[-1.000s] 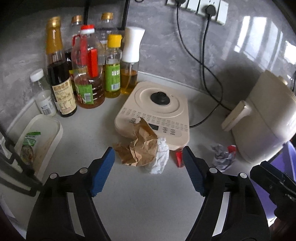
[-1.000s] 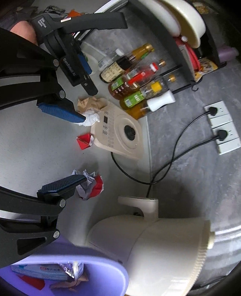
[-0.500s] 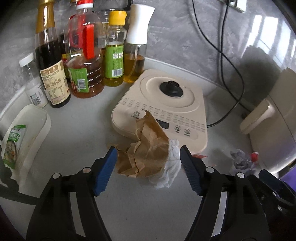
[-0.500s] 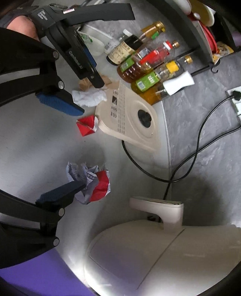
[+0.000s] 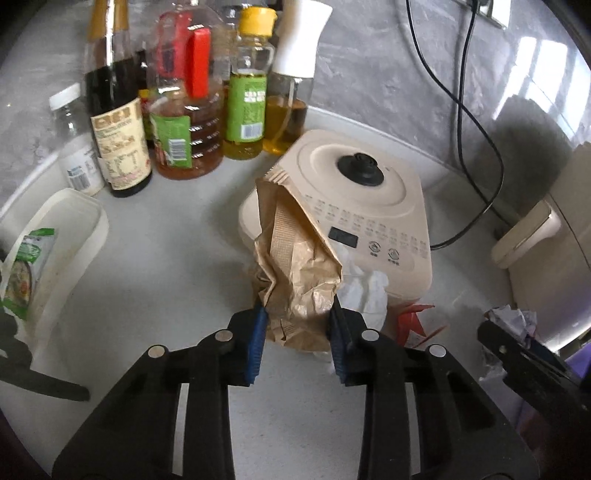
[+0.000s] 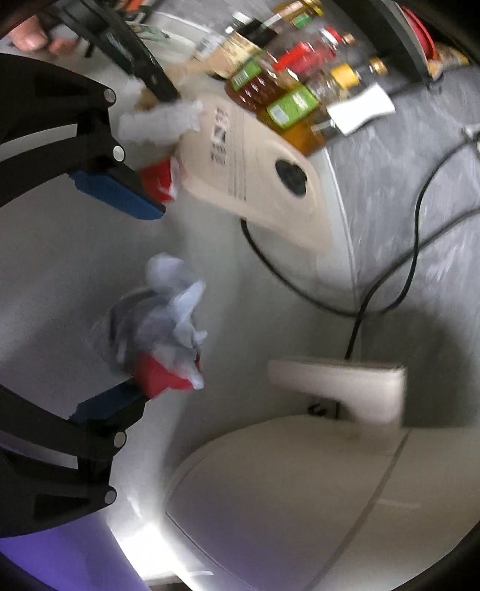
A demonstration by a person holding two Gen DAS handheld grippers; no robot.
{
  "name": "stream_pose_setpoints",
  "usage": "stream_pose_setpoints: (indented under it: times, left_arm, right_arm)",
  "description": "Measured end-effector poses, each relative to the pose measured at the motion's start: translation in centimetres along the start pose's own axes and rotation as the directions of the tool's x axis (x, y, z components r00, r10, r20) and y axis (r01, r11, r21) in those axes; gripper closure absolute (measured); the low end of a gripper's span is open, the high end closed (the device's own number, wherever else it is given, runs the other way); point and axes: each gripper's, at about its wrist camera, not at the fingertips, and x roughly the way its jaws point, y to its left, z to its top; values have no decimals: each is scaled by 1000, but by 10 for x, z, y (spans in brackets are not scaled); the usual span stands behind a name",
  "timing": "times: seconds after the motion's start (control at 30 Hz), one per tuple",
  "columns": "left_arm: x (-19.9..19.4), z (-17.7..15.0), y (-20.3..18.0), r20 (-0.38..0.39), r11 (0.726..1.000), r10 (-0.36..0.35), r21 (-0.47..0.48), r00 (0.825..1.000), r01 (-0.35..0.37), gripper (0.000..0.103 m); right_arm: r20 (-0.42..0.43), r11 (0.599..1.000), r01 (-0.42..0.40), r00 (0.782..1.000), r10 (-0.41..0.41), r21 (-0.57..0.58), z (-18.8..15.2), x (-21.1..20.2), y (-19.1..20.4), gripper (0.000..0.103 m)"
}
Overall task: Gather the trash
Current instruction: 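Grasp the brown paper with the left tool while the right tool grasps crumpled printed paper, then carry the brown paper and crumpled paper over the lavender bucket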
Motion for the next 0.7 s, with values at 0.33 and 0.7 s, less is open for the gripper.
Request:
stream_pose_setpoints:
  times: [0.33,0.7]
  left_arm:
    - [-20,-1,4,14,999,-31,18,999,30,73]
    - [-64,8,-10,66,994,-101,43,993,98,73]
  right_arm:
    - [-33,999,-50,998,50,0,-13,-6,5,66]
    - [61,990,-135,989,138,-39,-18,-84,31,68]
